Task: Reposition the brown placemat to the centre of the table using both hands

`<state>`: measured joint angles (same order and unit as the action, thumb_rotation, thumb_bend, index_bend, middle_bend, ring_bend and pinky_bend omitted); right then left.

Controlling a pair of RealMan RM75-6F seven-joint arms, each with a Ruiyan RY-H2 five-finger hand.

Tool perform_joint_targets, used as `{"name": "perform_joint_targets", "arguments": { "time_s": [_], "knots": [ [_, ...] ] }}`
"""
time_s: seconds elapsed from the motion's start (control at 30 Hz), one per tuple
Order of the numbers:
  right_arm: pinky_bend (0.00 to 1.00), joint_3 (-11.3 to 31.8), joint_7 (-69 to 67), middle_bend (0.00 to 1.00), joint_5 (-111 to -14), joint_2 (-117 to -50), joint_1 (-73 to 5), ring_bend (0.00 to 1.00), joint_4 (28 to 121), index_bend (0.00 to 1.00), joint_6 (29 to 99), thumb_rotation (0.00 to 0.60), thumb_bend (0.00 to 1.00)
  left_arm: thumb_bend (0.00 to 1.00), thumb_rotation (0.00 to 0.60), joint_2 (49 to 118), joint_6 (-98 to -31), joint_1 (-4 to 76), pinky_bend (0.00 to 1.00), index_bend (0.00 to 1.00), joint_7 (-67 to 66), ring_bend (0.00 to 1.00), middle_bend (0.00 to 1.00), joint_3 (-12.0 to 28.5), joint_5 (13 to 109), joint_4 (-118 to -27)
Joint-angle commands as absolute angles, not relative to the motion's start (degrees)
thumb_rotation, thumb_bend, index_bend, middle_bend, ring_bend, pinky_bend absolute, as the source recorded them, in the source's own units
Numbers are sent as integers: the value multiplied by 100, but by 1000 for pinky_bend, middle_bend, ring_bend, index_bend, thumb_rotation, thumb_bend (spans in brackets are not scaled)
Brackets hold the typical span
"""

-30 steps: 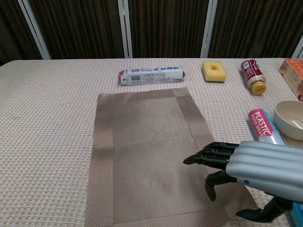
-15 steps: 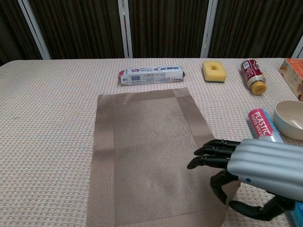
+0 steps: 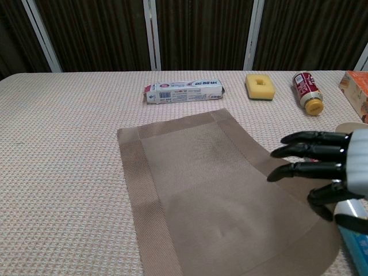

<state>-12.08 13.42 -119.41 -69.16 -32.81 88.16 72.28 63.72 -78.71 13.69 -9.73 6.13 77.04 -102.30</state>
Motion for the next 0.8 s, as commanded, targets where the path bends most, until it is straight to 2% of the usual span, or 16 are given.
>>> {"name": "perform_joint_targets", "arguments": {
  "time_s": [0.03,0.3,0.5,0.67,0.7,0.73,0.8],
  "knots": [
    [0,-1032,1721,128,-12268,-6454,-3514,0,8356,656,7436,600,457,40,600,6393,-7861,1376,0,0,-1009,0,0,603,7711,-10239],
    [0,-643,1826,131,-12421,-6159,-4085,0,7309,657,7226,600,446,41,600,6451,-7837,1391,0,0,-1112,0,0,601,7675,-10215],
    [0,-432,1788,132,-12490,-6429,-4523,0,6527,657,7015,600,431,41,600,6483,-7813,1396,0,0,-1169,0,0,608,7609,-10176],
    [0,-249,1870,132,-12448,-6665,-4797,0,6162,655,6878,600,354,40,600,6493,-7821,1387,0,0,-1192,0,0,607,7592,-10153],
    [0,-209,1890,128,-12425,-6724,-4843,0,6089,616,6851,600,309,41,600,6492,-7819,1384,0,0,-1186,0,0,605,7587,-10151],
    [0,-165,1910,112,-12386,-6784,-4880,0,6009,535,6827,600,261,41,600,6489,-7820,1382,0,0,-1183,0,0,605,7585,-10144],
    [0,-52,1935,33,-12208,-6935,-4894,0,5813,156,6825,600,72,41,600,6485,-7822,1377,0,0,-1163,0,0,606,7586,-10130]
  ]
}}
